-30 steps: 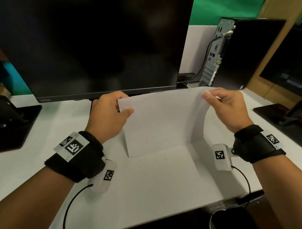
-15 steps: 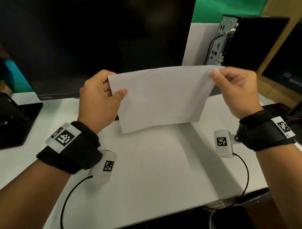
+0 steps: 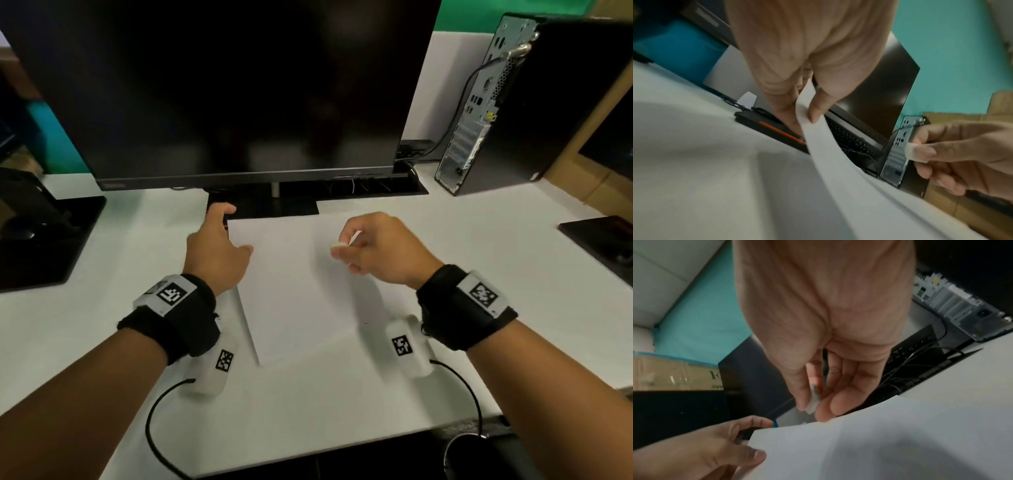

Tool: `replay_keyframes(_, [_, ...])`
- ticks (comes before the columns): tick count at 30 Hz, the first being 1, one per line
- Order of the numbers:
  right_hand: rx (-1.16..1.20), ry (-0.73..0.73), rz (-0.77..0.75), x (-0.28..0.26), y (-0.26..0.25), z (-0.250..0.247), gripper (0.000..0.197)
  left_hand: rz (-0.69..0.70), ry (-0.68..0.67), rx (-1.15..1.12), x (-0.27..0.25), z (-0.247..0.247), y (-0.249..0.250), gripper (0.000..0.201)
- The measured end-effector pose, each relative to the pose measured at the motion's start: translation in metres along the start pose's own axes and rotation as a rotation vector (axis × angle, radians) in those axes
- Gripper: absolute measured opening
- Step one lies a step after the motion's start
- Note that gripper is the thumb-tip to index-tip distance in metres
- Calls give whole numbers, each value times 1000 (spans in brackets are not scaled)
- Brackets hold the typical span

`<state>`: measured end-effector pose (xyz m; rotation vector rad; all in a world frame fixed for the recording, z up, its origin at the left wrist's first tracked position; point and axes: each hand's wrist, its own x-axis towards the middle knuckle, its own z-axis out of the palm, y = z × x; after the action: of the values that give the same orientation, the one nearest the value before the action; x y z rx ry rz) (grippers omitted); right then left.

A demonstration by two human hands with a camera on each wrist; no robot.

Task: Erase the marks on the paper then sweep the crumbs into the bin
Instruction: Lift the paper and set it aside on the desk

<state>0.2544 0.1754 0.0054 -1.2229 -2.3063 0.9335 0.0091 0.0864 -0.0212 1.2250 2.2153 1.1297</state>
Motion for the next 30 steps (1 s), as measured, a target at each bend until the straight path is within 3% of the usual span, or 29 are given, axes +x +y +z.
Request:
replay_keyframes(4, [-100, -143, 61, 18, 10, 23, 17, -70, -189, 317, -8, 2, -7, 93])
replay_keyframes(8, [-181, -190, 69, 34, 13, 31, 21, -41, -452, 803, -20, 7, 1, 84])
replay_keyframes(11, [-219, -207, 30, 45, 6, 36, 26, -8, -634, 867, -24, 16, 1, 90])
replay_keyframes(14, [-297, -248, -31, 54, -4, 49, 29, 27, -647, 820, -22, 20, -1, 93])
replay_keyframes(18, [-375, -328, 6, 66, -6, 61, 31, 30, -668, 826, -21, 21, -6, 95])
replay_keyframes(22, [-427, -217, 46, 79, -2, 56, 35, 45, -685, 853, -19, 23, -8, 98])
replay_keyframes(26, [-436, -395, -37, 74, -7, 61, 37, 50, -681, 864, -17, 24, -9, 97])
replay_keyframes(30, [-407, -315, -14, 81, -5, 51, 34, 48, -694, 864, -16, 25, -10, 99])
